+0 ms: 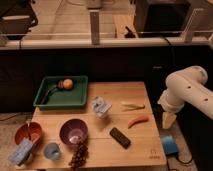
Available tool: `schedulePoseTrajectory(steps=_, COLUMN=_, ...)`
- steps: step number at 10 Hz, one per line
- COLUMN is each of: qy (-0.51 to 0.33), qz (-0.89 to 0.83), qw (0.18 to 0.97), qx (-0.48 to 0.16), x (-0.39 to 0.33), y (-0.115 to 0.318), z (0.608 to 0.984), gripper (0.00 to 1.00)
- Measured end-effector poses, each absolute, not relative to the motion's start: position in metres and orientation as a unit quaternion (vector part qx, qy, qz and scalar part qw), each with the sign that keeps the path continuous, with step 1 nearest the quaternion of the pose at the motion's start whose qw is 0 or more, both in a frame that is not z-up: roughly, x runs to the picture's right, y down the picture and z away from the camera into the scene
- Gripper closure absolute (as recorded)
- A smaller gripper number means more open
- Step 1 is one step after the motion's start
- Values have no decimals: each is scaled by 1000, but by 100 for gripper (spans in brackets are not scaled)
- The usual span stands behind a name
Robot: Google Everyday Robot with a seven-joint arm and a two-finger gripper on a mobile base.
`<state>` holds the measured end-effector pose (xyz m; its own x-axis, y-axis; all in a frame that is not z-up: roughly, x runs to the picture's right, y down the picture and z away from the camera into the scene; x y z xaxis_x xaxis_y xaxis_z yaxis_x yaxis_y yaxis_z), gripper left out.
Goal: Place grapes in table surface
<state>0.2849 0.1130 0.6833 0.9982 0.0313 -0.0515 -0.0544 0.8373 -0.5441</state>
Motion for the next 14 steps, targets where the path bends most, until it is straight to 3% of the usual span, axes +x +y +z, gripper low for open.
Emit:
schedulePoseTrajectory(steps=9, qy=21, qz=19, qw=958, qx=-284, x=283, y=114, z=682, gripper=20)
schedulePoseTrajectory(steps=14, qy=15, qz=-22, qw=960, qx=-280, x=242, y=116, z=670, gripper=20)
